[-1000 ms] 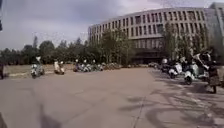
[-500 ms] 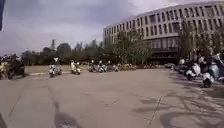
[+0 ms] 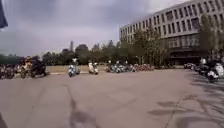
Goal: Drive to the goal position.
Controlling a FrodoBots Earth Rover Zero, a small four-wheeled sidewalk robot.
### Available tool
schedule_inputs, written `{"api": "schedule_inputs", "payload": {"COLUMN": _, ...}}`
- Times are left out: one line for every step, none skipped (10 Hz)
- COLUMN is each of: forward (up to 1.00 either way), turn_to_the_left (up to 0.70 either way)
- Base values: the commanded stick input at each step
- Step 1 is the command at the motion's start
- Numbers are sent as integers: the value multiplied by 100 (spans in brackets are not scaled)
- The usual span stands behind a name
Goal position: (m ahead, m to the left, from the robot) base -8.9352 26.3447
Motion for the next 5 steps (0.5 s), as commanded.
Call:
{"api": "schedule_inputs", "payload": {"forward": 0, "turn_to_the_left": 70}}
{"api": "schedule_inputs", "payload": {"forward": 0, "turn_to_the_left": 70}}
{"api": "schedule_inputs", "payload": {"forward": 0, "turn_to_the_left": 70}}
{"api": "schedule_inputs", "payload": {"forward": 0, "turn_to_the_left": 70}}
{"api": "schedule_inputs", "payload": {"forward": 0, "turn_to_the_left": 70}}
